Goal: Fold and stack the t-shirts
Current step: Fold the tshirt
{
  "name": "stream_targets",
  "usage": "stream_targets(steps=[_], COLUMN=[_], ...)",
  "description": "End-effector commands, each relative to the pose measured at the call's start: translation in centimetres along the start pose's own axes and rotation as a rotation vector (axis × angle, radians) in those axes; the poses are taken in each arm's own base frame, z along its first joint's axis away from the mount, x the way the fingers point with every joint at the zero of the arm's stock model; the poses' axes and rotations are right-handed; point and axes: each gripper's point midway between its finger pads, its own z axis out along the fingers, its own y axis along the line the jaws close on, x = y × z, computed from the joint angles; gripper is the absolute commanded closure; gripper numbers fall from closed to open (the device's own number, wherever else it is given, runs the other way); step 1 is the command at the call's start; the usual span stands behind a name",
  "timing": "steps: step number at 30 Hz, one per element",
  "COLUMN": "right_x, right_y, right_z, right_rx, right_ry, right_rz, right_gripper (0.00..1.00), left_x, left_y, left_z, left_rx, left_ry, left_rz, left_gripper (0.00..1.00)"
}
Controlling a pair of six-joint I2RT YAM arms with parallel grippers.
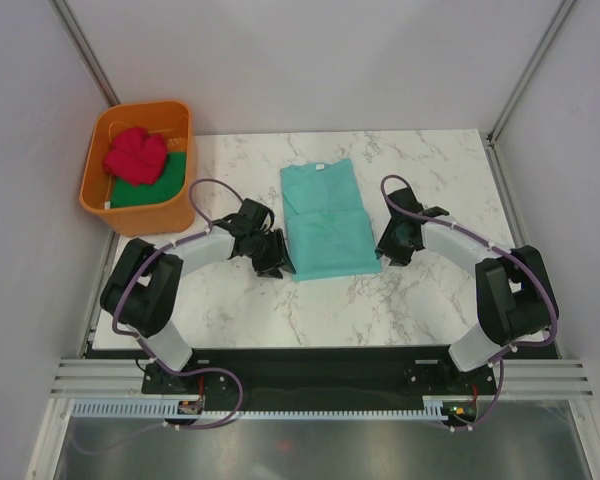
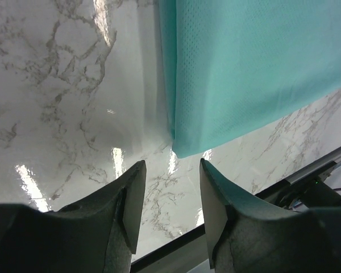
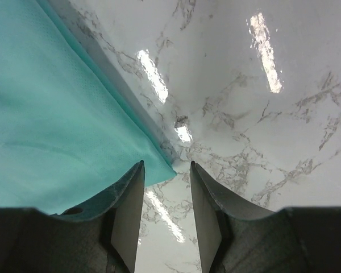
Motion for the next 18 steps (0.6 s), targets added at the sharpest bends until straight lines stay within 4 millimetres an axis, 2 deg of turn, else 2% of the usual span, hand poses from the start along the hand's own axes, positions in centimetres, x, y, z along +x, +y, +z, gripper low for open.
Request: stream_targets(steps=[1, 5, 8, 11, 12, 14, 18], right_x=[-1.2, -0.9, -0.5, 0.2, 0.6, 1.1, 2.0], right_y=[0.5, 0.5, 0.7, 0.4, 0.1, 0.1, -0.6], right_z=[-0.5, 0.2, 0.8, 1.3, 1.6, 1.7, 1.8], right_rx=[-0.023, -0.032, -0.057, -0.054, -0.051, -0.059, -0.064], right_ry=[-0.073, -0.070, -0.059, -0.038, -0.030, -0.018, -0.006], right_rz=[0.076, 0.093, 0.098, 0.098, 0.100, 0.098, 0.098], right_gripper=[0.53, 0.54, 0.54, 0.54, 0.54, 0.56, 0.58], left_x=[-0.6, -0.3, 0.0, 0.3, 0.5, 0.9, 1.2], left_y=[-1.3, -0.8, -0.6, -0.4, -0.2, 0.0, 0.7], left_z=[0.4, 1.3, 1.6, 1.8, 1.8, 1.8, 1.6], left_rx=[0.054, 0.040, 0.030, 0.025, 0.023, 0.018, -0.002], left_ry=[-0.025, -0.002, 0.004, 0.012, 0.017, 0.021, 0.014], left_rz=[-0.023, -0.036, -0.037, -0.041, -0.044, -0.047, -0.049], left_gripper=[0.49, 0.52, 0.60, 0.78, 0.88, 0.97, 0.98])
